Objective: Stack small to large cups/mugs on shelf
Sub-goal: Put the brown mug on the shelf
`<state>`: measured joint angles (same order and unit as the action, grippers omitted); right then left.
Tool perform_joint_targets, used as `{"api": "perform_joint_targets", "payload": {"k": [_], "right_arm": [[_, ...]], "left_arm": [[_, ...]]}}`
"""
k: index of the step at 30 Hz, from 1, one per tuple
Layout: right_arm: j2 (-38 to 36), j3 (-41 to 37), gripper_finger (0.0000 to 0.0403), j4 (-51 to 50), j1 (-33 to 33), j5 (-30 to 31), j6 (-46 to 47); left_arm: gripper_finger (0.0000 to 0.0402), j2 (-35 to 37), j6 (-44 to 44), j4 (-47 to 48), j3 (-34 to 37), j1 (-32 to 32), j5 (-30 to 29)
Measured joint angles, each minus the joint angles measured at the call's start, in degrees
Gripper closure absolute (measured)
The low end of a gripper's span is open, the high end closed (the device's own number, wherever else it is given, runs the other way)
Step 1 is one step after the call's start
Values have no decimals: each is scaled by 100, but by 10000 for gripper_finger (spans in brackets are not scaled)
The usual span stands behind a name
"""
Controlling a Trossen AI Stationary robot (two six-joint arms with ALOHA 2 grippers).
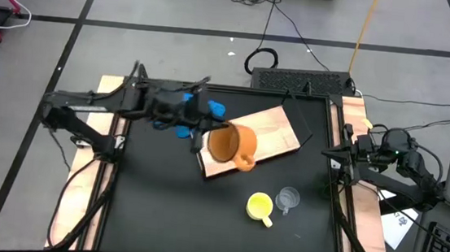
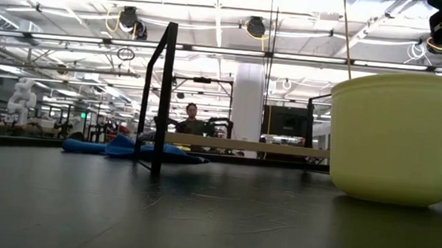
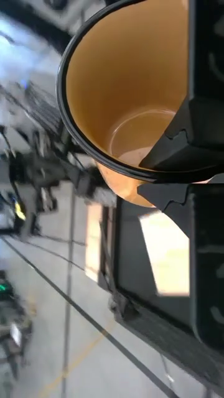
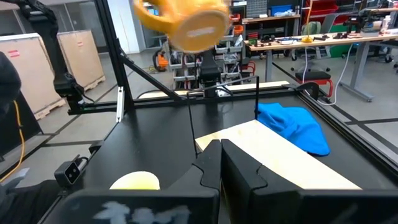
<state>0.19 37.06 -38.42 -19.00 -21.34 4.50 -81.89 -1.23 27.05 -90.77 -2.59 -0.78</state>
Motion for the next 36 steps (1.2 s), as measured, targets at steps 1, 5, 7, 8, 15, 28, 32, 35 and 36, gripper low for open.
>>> {"api": "perform_joint_targets", "payload": {"k": [1,5,7,8,15,28,32,35,36], "right_arm": [[0,0,403,1,0,1,1],[0,0,403,1,0,2,2],[0,0,403,-5,0,2,-1],[0,0,403,-1,0,2,0],[0,0,403,-1,0,2,1],[0,0,403,-1,0,2,0],[0,0,403,-1,0,2,0],[0,0,403,1,0,2,-1],[0,0,403,1,0,2,-1]], "left_arm": [[386,-172,67,232,-230,-97,-2],[386,-757,101,950,-1053,-510,66],[386,-992,99,1220,-1359,-689,174],[386,-1092,103,1391,-1497,-781,260],[386,-1526,-37,2377,-1977,-1164,530],[386,-1521,-28,2480,-1958,-1219,536],[386,-1521,223,2966,-1957,-1277,542],[386,-1600,125,3218,-1953,-1365,543],[386,-1617,81,3280,-1953,-1386,532]]}}
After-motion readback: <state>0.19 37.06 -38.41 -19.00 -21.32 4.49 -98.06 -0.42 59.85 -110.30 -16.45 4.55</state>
